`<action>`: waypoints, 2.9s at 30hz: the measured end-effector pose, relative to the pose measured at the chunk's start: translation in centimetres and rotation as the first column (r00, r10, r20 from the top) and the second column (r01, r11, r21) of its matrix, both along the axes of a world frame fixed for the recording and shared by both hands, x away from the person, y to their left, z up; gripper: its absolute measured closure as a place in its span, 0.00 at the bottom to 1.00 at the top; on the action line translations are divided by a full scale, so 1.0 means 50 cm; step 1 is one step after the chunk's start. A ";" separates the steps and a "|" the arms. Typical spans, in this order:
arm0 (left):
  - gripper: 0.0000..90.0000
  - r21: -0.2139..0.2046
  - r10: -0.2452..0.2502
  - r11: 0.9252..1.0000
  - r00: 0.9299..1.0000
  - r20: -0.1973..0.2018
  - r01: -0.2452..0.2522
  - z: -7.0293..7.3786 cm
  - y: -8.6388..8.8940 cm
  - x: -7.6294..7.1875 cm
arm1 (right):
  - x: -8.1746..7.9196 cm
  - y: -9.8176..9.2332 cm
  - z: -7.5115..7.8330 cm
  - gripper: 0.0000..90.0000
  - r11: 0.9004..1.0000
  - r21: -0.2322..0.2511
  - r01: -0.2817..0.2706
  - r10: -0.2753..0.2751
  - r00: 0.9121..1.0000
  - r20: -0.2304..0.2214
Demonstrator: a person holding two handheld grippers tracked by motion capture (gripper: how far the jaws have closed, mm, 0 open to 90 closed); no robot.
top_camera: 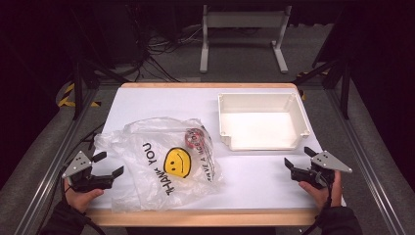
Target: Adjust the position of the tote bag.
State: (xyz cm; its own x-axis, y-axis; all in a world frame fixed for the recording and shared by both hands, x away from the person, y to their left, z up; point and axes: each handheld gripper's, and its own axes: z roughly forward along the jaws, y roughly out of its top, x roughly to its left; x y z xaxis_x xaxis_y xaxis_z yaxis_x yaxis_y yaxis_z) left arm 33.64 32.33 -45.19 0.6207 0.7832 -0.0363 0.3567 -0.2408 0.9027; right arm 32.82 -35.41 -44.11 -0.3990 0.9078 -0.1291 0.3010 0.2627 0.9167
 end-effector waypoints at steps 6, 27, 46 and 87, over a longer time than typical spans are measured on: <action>0.13 0.009 0.010 1.000 1.000 0.004 -0.010 0.001 0.001 -0.005 | -0.004 0.007 0.005 0.24 0.999 -0.029 -0.016 0.016 1.000 0.000; 0.13 0.071 -0.010 0.997 0.998 0.060 0.006 0.060 -0.045 0.012 | -0.055 0.196 0.051 0.35 0.921 0.020 -0.388 0.389 0.921 -0.024; 0.14 0.179 -0.002 0.984 1.000 -0.001 0.002 0.063 -0.069 0.083 | -0.052 0.334 0.036 0.21 0.819 0.055 -0.570 0.573 0.813 -0.102; 1.00 0.258 0.051 0.966 0.988 -0.146 -0.011 0.060 -0.040 0.126 | 0.001 0.362 0.037 0.98 0.851 -0.028 -0.525 0.518 0.846 -0.129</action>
State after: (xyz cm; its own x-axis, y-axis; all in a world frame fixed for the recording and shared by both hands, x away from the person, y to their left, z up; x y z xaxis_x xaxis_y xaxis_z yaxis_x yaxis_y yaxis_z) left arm 39.97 30.31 -42.18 0.5986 0.7973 0.0768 0.4945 -0.4433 0.7476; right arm 32.87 -17.33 -42.26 -0.8262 0.5540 -0.1021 0.2039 0.4630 0.8626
